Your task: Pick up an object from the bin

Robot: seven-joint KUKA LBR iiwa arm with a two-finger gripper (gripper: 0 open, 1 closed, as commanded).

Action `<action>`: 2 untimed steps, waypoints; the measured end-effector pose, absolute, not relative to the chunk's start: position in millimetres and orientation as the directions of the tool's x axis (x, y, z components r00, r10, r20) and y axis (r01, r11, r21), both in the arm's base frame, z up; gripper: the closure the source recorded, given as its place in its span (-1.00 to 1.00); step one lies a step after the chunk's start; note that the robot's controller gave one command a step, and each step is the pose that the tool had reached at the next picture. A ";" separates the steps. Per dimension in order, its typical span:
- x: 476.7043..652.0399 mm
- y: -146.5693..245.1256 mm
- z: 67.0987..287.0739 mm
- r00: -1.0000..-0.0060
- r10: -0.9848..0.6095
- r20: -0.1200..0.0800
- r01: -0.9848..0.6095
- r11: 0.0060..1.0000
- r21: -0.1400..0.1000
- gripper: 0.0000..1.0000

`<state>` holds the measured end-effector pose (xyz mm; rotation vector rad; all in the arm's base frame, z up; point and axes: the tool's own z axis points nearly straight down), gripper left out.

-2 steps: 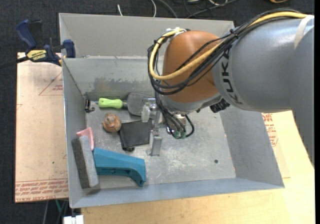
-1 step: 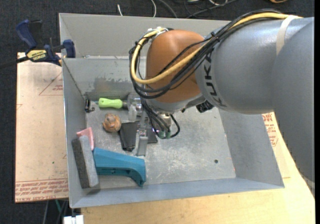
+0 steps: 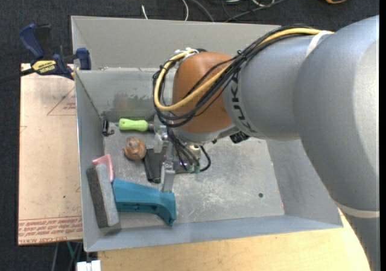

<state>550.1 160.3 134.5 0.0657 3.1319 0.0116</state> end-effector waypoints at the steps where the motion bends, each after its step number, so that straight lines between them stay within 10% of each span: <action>1: 587.1 102.4 99.9 -0.998 0.057 -0.014 0.057 0.998 0.011 -1.00; 2: 592.6 88.8 92.8 -0.996 0.093 -0.014 0.093 0.996 0.010 -1.00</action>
Offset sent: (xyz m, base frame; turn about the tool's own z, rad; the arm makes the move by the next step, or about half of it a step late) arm 0.0301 -0.0468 -0.0565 0.1059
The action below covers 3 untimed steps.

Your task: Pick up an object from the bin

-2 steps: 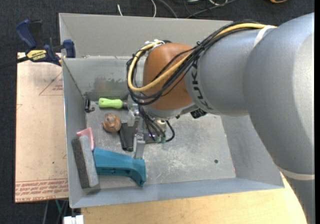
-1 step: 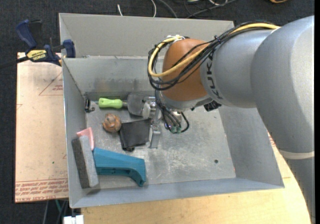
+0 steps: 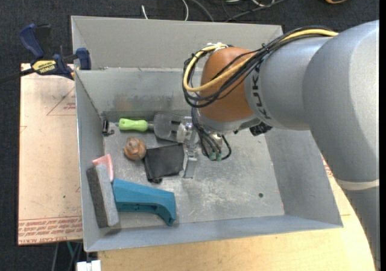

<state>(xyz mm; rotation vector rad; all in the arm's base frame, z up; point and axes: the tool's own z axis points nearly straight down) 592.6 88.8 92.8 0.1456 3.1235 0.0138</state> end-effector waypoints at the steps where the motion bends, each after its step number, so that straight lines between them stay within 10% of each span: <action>1: 592.4 117.0 93.7 -0.997 0.081 -0.016 0.081 0.997 0.011 -1.00; 2: 632.4 121.8 71.3 -0.994 -0.104 -0.015 -0.104 0.995 0.008 1.00; 3: 632.4 121.8 71.3 -0.994 -0.104 -0.015 -0.104 0.994 0.008 1.00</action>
Offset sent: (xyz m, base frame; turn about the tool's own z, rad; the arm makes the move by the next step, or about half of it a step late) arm 0.0388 0.0324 -0.0226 -0.1996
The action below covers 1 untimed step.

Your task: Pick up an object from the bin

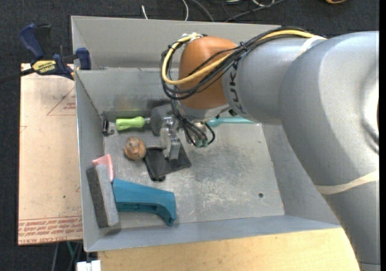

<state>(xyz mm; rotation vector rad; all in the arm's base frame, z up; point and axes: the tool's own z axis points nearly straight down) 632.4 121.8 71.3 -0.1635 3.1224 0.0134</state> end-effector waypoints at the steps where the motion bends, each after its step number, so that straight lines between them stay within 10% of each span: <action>1: 623.5 113.4 126.5 -0.990 -0.142 -0.010 -0.142 0.990 0.007 1.00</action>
Offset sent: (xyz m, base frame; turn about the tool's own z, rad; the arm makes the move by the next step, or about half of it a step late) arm 0.0154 -0.0360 0.1398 -0.3291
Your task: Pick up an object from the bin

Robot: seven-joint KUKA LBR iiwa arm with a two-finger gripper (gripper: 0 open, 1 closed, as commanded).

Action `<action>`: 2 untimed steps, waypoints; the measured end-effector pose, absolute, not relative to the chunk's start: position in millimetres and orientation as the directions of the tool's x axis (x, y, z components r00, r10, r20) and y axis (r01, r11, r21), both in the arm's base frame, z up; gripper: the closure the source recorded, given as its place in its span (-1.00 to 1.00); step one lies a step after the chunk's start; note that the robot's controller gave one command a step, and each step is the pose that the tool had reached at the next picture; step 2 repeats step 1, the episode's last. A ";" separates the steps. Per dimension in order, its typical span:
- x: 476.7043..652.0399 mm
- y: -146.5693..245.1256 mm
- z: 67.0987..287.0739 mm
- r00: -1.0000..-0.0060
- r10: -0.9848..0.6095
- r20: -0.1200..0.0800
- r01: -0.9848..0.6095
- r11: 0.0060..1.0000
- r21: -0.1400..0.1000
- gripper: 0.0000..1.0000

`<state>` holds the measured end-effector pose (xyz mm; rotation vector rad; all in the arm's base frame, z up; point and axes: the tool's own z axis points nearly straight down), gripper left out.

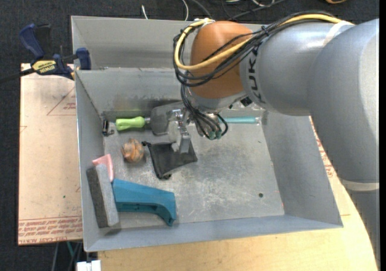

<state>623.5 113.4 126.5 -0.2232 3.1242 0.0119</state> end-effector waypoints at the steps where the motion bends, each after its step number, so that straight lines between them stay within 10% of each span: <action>1: 638.9 97.2 185.7 -0.936 -0.351 -0.015 -0.352 0.936 0.005 1.00; 2: 638.9 97.2 185.7 -0.936 -0.351 -0.015 -0.352 0.936 0.005 1.00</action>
Offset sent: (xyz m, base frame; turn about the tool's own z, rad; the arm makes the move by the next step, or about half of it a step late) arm 0.0091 0.0110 0.3287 -0.0137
